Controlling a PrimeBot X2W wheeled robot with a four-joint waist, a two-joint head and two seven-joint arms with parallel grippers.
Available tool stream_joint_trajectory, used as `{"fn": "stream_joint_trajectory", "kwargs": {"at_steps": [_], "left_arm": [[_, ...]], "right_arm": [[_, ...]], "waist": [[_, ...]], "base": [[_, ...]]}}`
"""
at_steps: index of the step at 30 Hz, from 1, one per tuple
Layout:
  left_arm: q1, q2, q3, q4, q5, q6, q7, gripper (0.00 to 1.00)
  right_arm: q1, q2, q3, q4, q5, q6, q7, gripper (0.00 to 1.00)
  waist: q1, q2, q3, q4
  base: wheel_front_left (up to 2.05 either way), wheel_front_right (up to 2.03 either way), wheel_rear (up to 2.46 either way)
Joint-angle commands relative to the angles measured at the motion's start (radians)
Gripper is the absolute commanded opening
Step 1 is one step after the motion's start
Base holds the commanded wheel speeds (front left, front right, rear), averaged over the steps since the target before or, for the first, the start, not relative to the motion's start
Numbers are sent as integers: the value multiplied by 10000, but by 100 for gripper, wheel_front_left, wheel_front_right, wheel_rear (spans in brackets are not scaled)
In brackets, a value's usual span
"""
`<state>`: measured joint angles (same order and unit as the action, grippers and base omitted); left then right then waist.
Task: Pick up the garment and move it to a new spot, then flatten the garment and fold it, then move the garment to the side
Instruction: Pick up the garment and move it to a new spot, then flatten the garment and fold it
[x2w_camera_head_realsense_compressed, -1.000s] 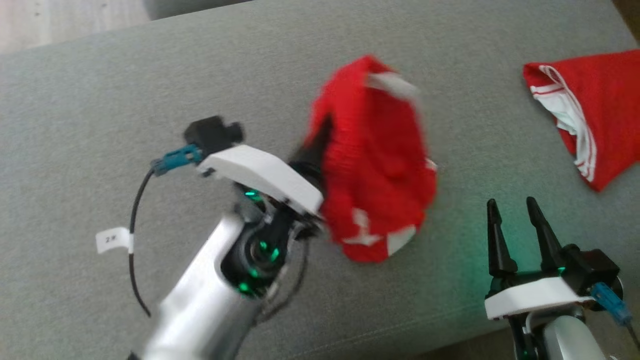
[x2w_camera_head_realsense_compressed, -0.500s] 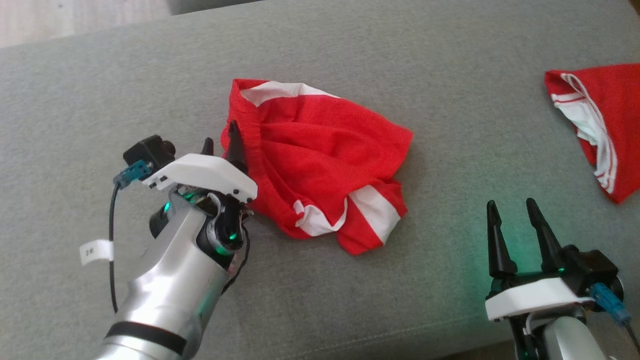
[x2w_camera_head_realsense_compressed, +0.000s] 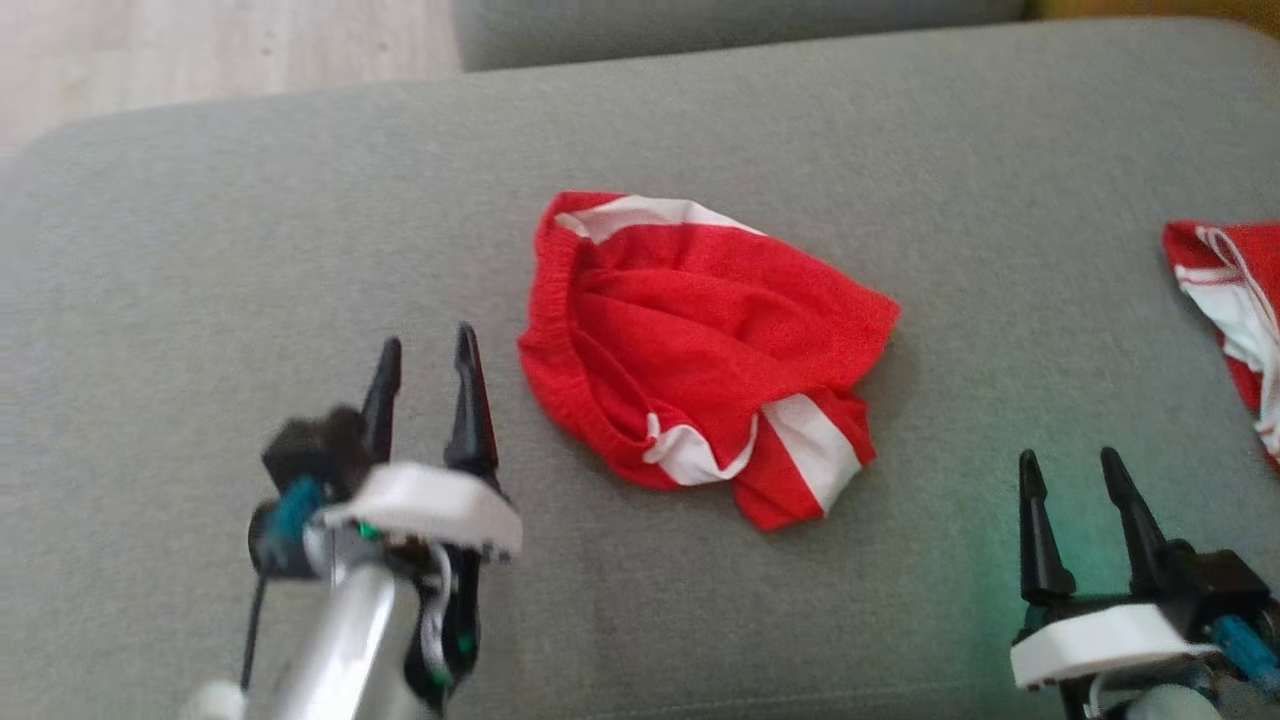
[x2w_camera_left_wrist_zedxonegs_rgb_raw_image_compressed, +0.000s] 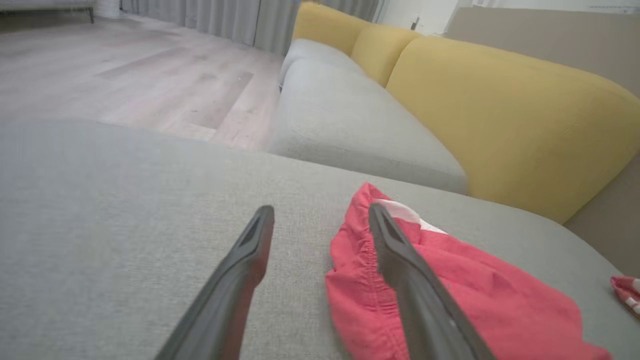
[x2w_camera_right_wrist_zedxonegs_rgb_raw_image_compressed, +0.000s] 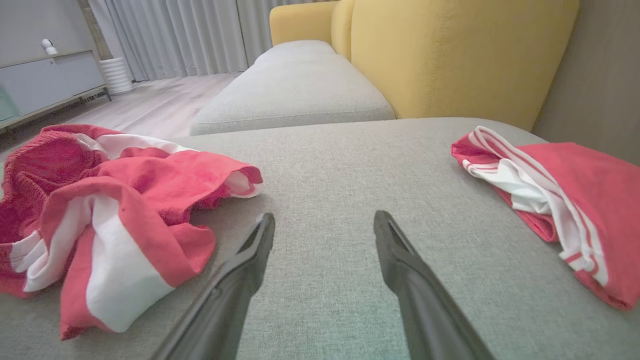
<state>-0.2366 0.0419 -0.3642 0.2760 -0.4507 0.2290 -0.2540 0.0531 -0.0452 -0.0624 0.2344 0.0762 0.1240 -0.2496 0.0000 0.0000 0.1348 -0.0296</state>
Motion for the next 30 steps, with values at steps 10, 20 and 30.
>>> {"fn": "stream_joint_trajectory", "kwargs": {"at_steps": [10,20,30], "left_arm": [[2631,85,702,-1764,1967,126,-77,100],[3708,84,1259,-2084,2666,-309,-77,100],[3684,84,1331,-1947,2702,-516,-78,100]], "right_arm": [[561,-51,-232,-406,-379,67,-122,100],[854,-51,-326,-312,-331,67,-122,100],[802,-51,-196,-216,-218,67,-122,100]], "waist": [[0,0,-1189,1168],[0,0,-1524,1465],[0,0,-1525,1352]], "base": [[0,0,0],[0,0,0],[0,0,0]]}}
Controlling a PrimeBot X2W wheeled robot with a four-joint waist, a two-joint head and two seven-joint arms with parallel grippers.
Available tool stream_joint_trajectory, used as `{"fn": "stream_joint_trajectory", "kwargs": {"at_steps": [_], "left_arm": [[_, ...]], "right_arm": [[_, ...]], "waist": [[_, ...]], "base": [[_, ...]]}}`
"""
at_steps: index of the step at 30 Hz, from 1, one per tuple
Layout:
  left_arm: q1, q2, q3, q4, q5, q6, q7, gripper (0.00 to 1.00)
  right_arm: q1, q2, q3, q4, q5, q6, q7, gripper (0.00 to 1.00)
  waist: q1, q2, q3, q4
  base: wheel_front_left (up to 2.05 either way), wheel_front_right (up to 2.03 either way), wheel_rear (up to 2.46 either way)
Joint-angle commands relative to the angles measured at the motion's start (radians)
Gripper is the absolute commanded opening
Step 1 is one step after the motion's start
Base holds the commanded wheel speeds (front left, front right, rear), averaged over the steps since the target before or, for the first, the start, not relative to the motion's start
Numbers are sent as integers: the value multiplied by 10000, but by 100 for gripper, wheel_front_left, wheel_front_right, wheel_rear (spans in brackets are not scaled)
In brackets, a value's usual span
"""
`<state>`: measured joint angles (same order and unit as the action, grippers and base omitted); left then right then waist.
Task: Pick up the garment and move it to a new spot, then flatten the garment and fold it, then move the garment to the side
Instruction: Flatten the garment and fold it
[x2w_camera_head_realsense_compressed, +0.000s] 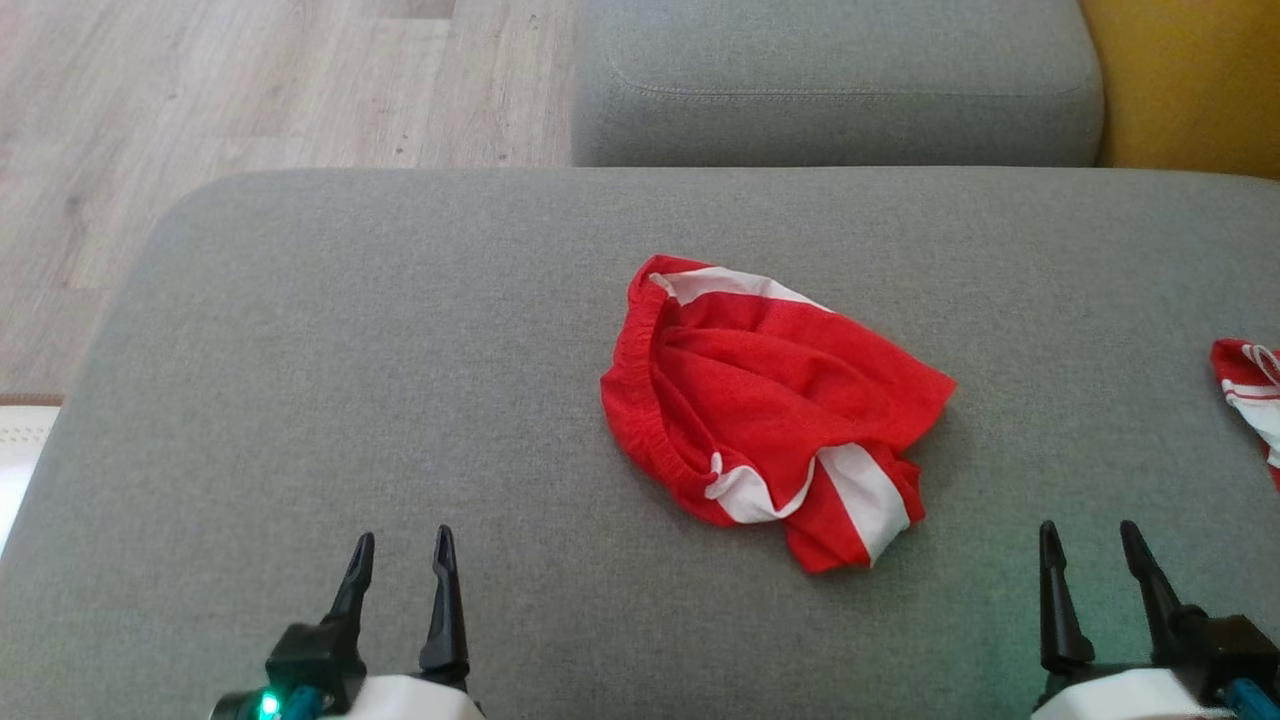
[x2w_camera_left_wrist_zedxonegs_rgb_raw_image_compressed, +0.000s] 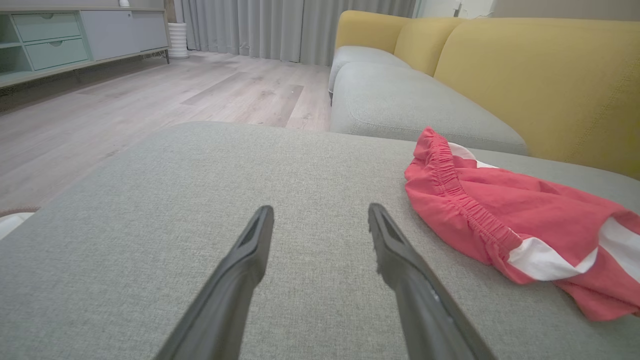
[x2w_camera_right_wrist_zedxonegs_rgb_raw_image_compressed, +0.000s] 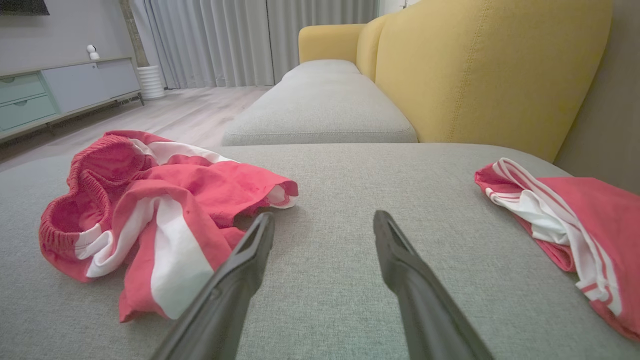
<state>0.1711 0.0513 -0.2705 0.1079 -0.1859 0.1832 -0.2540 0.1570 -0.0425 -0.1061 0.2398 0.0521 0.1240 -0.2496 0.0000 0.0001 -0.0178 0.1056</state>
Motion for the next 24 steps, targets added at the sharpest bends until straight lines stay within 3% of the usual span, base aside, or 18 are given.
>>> {"fn": "stream_joint_trajectory", "kwargs": {"at_steps": [1,9,15,18,21,24], "left_arm": [[-398,-10,385,-252,44,-54,-78,100],[-775,-10,-103,-386,97,-158,-78,100],[-2174,-10,-2054,-54,88,-872,-44,100],[-3299,-10,-3154,607,-5,-1188,571,100],[-4332,-10,-3893,1451,-182,-1130,1420,100],[-5293,-10,-4336,2671,-321,-668,2480,100]], "right_arm": [[-238,-78,254,-266,34,67,-122,100],[-344,-78,464,-235,86,67,-122,100],[-508,-78,615,-353,106,67,-122,100],[-630,-78,692,-438,128,67,-122,100],[-782,-78,787,-493,157,67,-122,100],[-901,-78,876,-517,229,67,-122,100]], "waist": [[0,-1,8,-12],[0,-1,97,-288],[0,-1,336,-736],[0,-1,595,-965],[0,-1,836,-1241],[0,-1,1036,-1546]], "base": [[0,0,0],[0,0,0],[0,0,0],[0,0,0],[0,0,0],[0,0,0]]}}
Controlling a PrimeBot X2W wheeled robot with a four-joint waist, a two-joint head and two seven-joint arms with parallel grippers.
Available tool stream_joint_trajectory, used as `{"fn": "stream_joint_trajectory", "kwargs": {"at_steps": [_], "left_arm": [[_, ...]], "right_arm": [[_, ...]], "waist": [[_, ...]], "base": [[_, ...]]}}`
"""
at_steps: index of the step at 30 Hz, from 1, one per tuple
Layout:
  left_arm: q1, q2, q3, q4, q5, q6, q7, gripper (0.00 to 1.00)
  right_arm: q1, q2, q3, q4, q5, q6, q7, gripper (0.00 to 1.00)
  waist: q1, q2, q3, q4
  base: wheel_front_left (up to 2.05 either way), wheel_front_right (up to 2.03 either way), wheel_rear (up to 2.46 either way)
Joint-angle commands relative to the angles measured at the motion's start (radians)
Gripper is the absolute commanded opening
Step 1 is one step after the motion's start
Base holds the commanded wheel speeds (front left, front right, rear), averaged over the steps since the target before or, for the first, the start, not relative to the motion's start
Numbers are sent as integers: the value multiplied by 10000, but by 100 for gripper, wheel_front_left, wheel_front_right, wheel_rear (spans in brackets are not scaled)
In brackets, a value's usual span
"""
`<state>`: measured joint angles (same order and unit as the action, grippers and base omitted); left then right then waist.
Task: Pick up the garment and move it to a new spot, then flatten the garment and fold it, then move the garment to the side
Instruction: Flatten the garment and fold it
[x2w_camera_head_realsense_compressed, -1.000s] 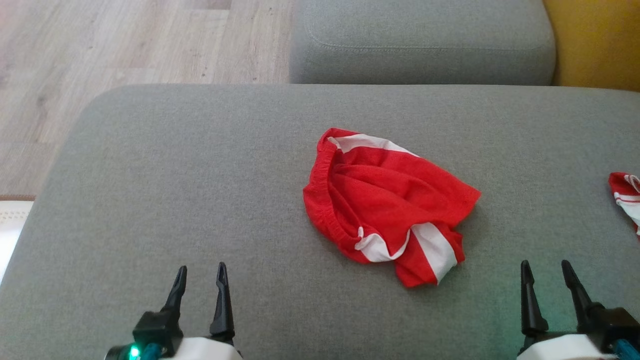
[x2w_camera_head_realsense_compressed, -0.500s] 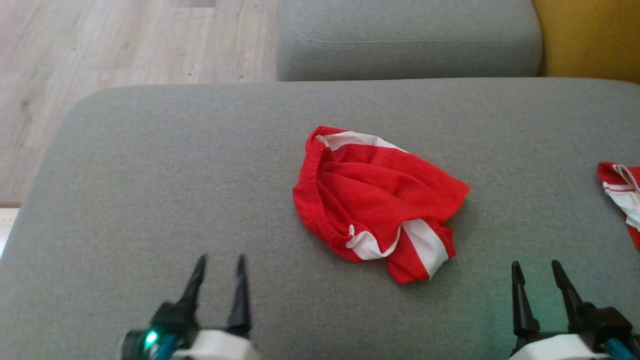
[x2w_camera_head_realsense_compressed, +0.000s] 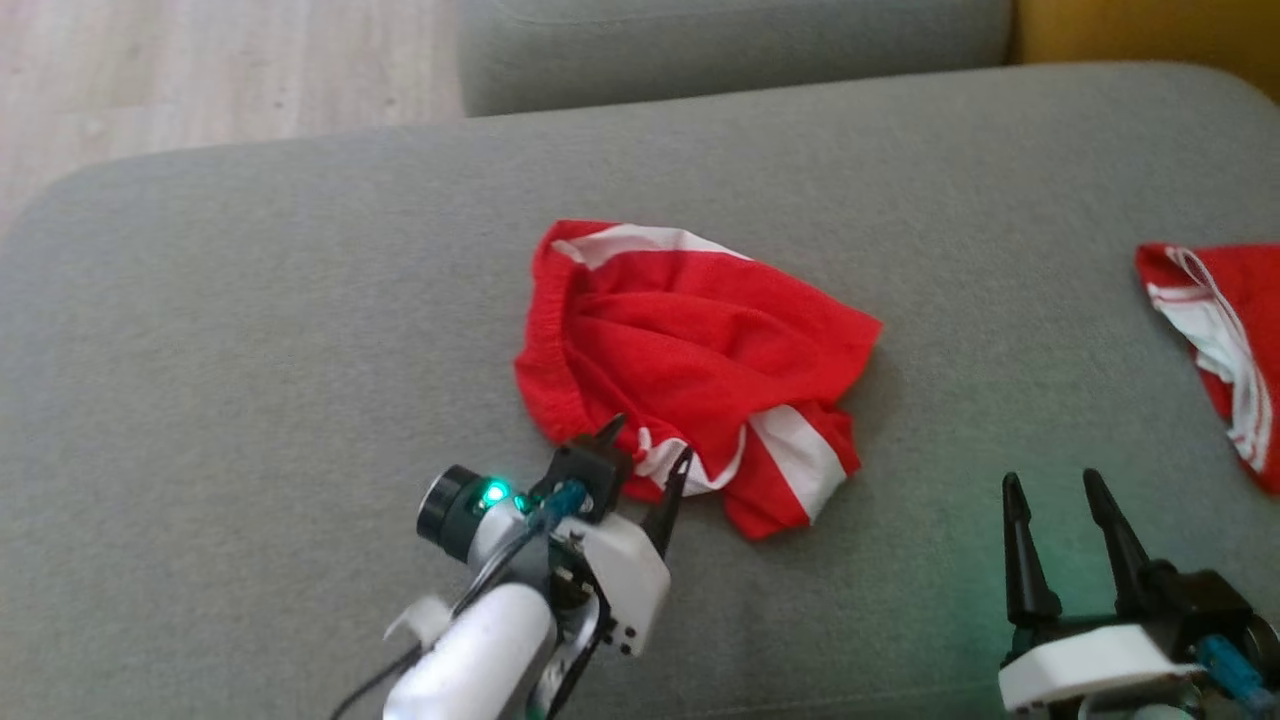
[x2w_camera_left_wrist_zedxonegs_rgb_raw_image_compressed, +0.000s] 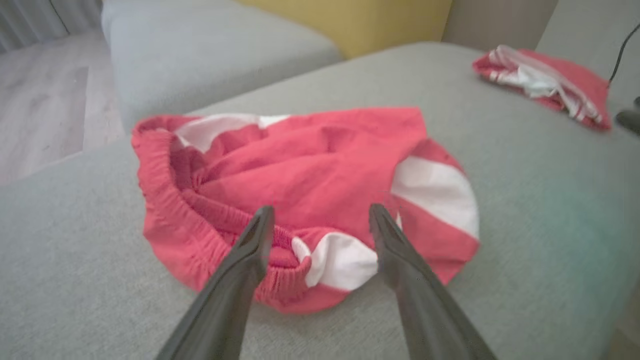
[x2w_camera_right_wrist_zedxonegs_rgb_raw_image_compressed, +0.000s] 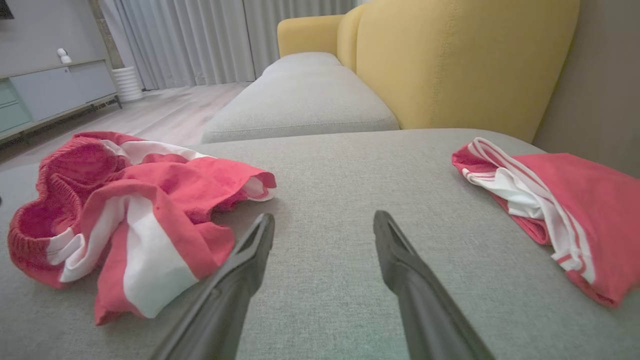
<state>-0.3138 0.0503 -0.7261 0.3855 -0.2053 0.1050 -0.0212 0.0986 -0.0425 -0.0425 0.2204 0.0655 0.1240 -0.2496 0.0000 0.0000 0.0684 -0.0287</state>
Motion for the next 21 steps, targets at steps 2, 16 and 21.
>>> {"fn": "stream_joint_trajectory", "kwargs": {"at_steps": [2,16,21], "left_arm": [[-756,-1,99,416,-240,312,632,100],[-1670,-1,-48,1781,-1446,423,1445,0],[-1796,-1,-28,1313,-2078,313,1508,0]], "right_arm": [[-339,-78,270,-330,121,67,-122,100],[-528,-78,295,-234,196,67,-122,100],[-502,-78,275,-181,231,67,-122,100]], "waist": [[0,0,259,-300],[0,0,472,-518],[0,0,406,-557]], "base": [[0,0,0],[0,0,0],[0,0,0]]}}
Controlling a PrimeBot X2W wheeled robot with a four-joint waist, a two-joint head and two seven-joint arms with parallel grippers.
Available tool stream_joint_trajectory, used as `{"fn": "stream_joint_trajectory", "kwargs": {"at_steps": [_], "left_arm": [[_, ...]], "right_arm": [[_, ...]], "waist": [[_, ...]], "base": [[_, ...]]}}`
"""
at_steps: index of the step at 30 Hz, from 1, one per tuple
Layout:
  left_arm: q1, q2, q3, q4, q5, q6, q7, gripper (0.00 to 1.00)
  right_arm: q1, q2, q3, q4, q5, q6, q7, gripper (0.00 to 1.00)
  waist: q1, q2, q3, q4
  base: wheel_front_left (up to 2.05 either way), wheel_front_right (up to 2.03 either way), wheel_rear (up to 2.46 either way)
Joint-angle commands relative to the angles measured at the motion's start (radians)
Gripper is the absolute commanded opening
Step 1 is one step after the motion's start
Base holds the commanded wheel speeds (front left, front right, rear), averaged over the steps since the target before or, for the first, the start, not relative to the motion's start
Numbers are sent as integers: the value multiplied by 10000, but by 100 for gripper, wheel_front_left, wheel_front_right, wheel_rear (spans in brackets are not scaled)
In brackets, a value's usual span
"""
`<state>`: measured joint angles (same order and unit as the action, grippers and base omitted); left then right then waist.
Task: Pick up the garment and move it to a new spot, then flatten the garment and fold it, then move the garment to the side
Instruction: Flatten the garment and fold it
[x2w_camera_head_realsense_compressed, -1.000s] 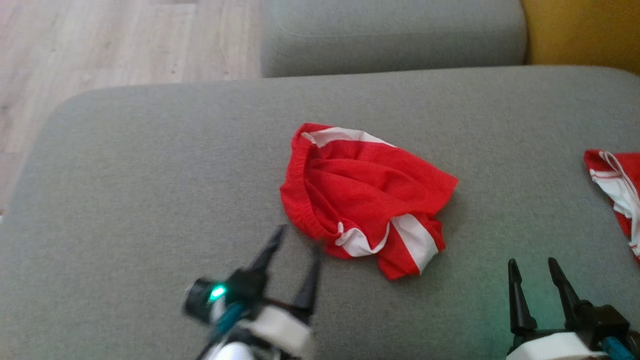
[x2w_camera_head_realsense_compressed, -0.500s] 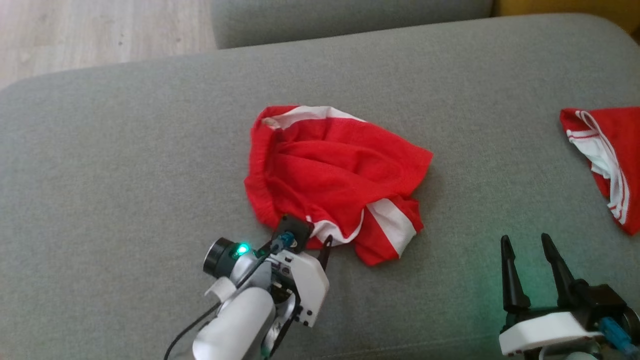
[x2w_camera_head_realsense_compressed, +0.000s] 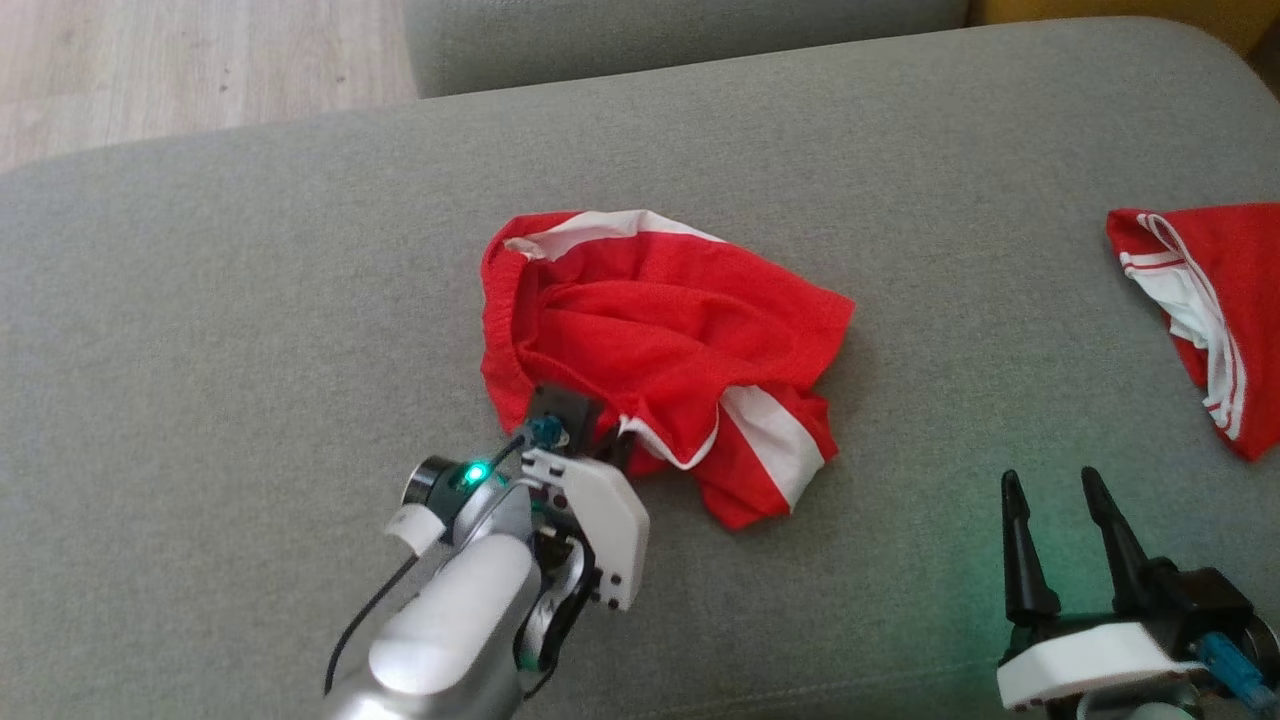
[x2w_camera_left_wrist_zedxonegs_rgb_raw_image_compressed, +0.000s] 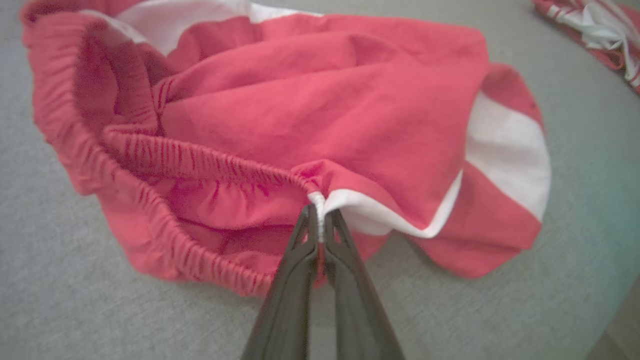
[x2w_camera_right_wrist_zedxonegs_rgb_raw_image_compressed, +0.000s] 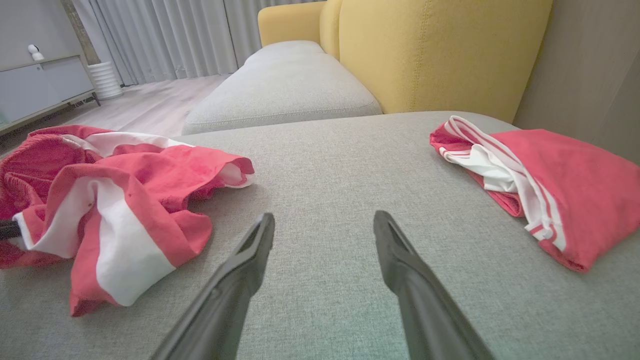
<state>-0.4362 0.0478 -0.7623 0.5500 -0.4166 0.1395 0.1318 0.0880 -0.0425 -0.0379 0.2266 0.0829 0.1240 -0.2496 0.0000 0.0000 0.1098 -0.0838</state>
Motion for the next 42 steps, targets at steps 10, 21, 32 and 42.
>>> {"fn": "stream_joint_trajectory", "kwargs": {"at_steps": [10,21,32,42], "left_arm": [[-2228,226,1291,-1363,-941,-185,409,0],[-5345,600,2224,-175,-665,-26,-18,0],[-6585,324,2113,1121,-355,-384,-2204,0],[-4076,117,1052,-119,-727,-978,-3103,0]], "right_arm": [[-590,-78,371,-131,131,67,-122,100],[-751,-77,713,54,477,67,-122,100],[-800,-77,620,54,622,67,-122,100],[-661,-77,331,56,588,67,-122,100]], "waist": [[0,0,-120,-563],[0,0,-91,-1961],[0,0,133,-2519],[0,0,-6,-1645]], "base": [[0,0,0],[0,0,0],[0,0,0],[0,0,0]]}}
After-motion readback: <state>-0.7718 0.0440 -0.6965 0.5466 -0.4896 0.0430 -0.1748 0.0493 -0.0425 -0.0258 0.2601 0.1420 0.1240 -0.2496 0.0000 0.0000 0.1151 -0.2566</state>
